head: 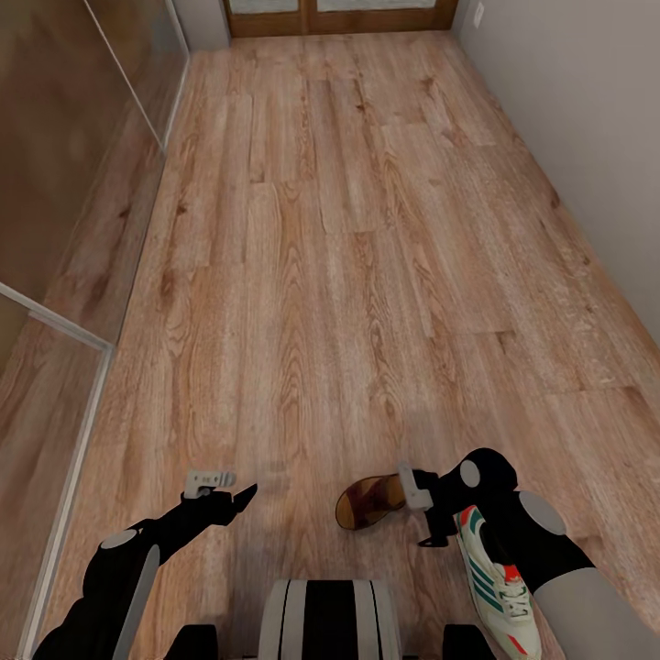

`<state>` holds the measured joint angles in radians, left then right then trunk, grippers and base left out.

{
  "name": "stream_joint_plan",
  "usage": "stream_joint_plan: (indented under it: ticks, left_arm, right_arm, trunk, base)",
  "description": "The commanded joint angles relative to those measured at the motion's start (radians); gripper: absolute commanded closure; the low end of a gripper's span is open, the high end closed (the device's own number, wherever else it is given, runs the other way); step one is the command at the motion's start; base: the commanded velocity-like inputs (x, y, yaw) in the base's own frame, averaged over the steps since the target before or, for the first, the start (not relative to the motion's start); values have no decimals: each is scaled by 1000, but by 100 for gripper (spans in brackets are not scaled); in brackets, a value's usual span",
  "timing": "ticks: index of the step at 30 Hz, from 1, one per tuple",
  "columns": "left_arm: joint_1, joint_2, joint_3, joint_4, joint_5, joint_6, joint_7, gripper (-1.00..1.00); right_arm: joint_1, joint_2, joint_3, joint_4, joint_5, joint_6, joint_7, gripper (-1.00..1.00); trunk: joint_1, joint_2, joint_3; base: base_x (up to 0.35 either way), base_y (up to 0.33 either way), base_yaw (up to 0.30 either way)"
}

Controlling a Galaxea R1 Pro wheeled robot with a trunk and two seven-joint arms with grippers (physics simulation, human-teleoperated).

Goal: Pick up the two gym shoes and the two sandals from the corridor floor and place them onto the hallstand (shoe rack) in the corridor, making sure they are on the rack and not on the floor. Arrange them so the two gym shoes are next to each other and the two sandals are next to each other.

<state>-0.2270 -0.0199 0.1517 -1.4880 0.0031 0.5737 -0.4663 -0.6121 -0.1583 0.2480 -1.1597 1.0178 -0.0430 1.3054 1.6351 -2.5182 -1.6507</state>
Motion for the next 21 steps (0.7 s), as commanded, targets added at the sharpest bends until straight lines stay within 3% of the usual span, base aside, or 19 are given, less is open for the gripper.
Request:
stream_joint_plan:
  ticks: [1,6,11,21]
  left_arm:
    - [0,0,0,0,0,0,0,-100]
    - [0,0,0,0,0,0,0,-100]
    - [0,0,0,0,0,0,0,-100]
    - [0,0,0,0,0,0,0,-100]
  right_arm:
    - [0,0,-1,-1,7,0,0,-100]
    - [0,0,-4,-5,55,0,0,-100]
    - [0,1,-6,-9,143,0,1,-100]
    - [0,0,-7,-58,188,0,1,-100]
  trunk:
    - [0,0,0]
    - [0,0,0]
    - [0,0,0]
    - [0,0,0]
  base:
    - [0,0,0]
    - [0,0,0]
    - [0,0,0]
    - [0,0,0]
